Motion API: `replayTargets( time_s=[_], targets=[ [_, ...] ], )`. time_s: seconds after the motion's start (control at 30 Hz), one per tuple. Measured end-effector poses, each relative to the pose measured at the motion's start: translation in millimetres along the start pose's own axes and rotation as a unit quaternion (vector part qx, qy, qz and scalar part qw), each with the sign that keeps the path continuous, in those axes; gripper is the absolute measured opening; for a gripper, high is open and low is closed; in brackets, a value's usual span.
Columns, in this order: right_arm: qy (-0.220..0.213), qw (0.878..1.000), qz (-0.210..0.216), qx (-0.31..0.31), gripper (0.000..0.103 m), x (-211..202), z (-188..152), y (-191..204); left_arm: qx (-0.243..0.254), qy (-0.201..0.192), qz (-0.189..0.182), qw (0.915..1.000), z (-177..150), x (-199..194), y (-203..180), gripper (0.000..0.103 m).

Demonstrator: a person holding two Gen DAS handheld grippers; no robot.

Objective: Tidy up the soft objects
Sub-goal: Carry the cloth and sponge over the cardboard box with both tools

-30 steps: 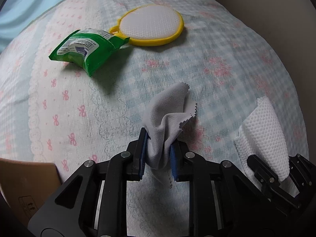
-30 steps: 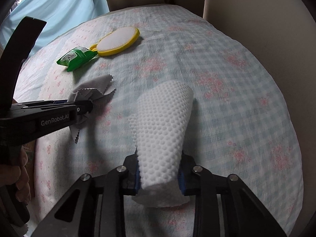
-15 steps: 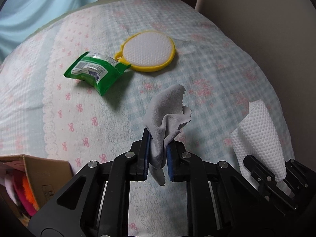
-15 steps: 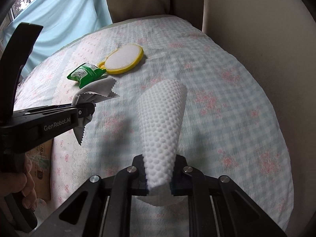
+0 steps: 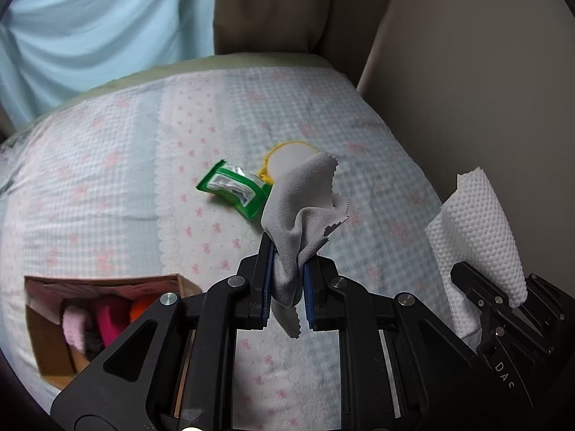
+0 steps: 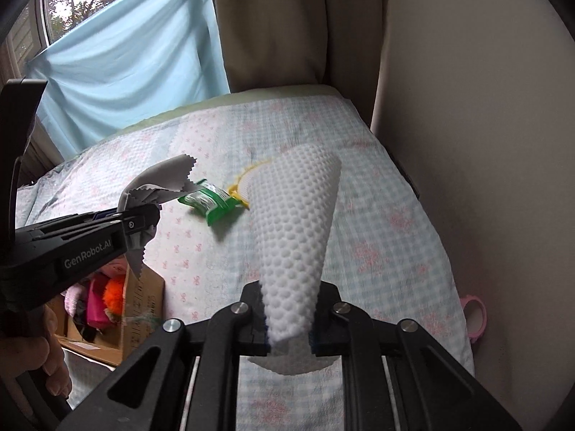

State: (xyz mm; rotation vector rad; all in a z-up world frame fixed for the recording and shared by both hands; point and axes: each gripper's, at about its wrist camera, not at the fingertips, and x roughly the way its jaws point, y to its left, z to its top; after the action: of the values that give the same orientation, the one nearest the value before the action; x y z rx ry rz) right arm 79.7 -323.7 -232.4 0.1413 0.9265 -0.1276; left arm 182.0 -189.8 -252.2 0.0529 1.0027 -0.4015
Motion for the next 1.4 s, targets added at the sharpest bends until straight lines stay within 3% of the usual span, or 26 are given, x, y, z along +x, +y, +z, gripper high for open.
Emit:
replayTargets(
  time_s=[0.27, 0.63, 0.93, 1.07, 1.4],
  targets=[
    [-0.019, 0.998, 0.036, -0.047, 0.013, -51, 31, 65, -0.034, -0.029, 0.026, 0.9986, 3, -99, 58, 0.012],
    [0.012, 0.986, 0.13, -0.107, 0.013, -56, 29, 190, -0.088, -0.029, 0.089, 0.9918, -45, -174, 167, 0.012],
    [0.081, 0.975, 0.159, -0.13, 0.013, -29, 3, 270, -0.126, 0.021, 0.101, 0.9867, -96, -170, 249, 0.012],
    [0.121, 0.974, 0.154, -0.11, 0.013, -10, -9, 282, -0.13, 0.047, 0.094, 0.986, -114, -157, 273, 0.012],
    [0.167, 0.977, 0.109, -0.068, 0.013, 26, -27, 297, -0.112, 0.107, 0.064, 0.9859, -137, -107, 312, 0.012]
  ],
)
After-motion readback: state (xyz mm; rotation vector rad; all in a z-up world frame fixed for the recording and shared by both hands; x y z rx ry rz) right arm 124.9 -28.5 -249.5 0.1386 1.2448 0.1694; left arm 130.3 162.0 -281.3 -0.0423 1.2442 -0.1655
